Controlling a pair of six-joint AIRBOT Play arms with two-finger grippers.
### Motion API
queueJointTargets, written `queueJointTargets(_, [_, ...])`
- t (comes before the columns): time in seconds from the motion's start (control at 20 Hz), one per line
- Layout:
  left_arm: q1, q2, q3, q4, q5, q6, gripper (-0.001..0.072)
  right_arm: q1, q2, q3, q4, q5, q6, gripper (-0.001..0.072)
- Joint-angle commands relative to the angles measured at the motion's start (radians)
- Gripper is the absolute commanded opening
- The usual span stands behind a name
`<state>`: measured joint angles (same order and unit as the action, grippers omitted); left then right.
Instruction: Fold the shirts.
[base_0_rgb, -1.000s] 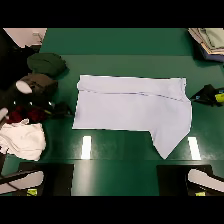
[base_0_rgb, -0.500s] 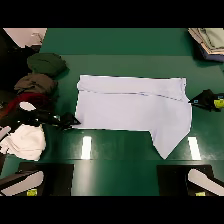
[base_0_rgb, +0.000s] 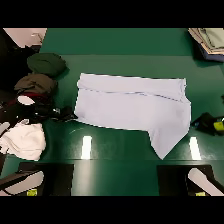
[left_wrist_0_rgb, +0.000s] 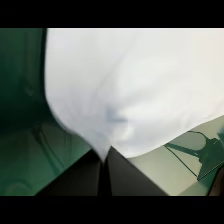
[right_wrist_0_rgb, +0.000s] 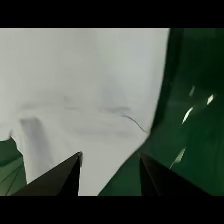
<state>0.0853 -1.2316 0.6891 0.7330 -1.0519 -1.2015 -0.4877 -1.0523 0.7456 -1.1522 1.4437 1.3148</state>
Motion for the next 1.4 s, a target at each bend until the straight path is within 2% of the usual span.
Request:
queueJointTargets(0.0, [0.0,0.001,0.029,-0.006,-0.007,0.006,0.0023,-0.049,-0.009,-0.161,-0.011,0.011,0.005,0.0432])
queueJointTargets(0.3, [0.0,0.001,0.029,-0.006,-0.023,0.006,0.0023,0.116,-0.068,-0.267,0.034,-0.107,0.017,0.0428])
queueJointTargets(0.4, [0.0,0.001,0.029,-0.005,-0.033,0.007,0.0023,0.159,-0.076,-0.25,0.03,-0.134,0.022,0.0303])
queueJointTargets(0.45, [0.0,0.001,0.029,-0.002,-0.037,0.011,0.0023,0.173,-0.07,-0.234,0.025,-0.136,0.022,0.0286])
queueJointTargets(0.6, [0.0,0.001,0.034,0.024,-0.059,0.031,0.0022,0.182,-0.009,-0.183,-0.006,-0.107,0.022,0.0041])
queueJointTargets(0.65, [0.0,0.001,0.045,0.045,-0.086,0.031,0.0022,0.181,0.023,-0.163,-0.027,-0.079,0.02,0.0021])
queueJointTargets(0.75, [0.0,0.019,0.076,0.092,-0.151,0.031,0.0022,0.181,0.092,-0.121,-0.087,0.002,0.019,0.0021])
queueJointTargets(0.95, [0.0,0.198,0.08,0.235,-0.248,-0.019,0.0022,0.181,0.25,-0.056,-0.193,0.146,0.019,0.0021])
queueJointTargets(1.05, [0.0,0.316,0.053,0.308,-0.33,-0.06,0.0022,0.181,0.332,-0.048,-0.211,0.18,0.019,0.002])
queueJointTargets(1.15, [0.0,0.406,0.012,0.298,-0.38,-0.095,0.0023,0.183,0.393,-0.048,-0.201,0.18,0.019,0.002])
queueJointTargets(1.25, [0.0,0.426,0.003,0.256,-0.359,-0.128,0.0022,0.183,0.426,-0.048,-0.197,0.138,0.019,0.002])
queueJointTargets(1.35, [0.0,0.413,0.018,0.196,-0.257,-0.138,0.0022,0.183,0.405,-0.037,-0.134,0.095,0.018,0.002])
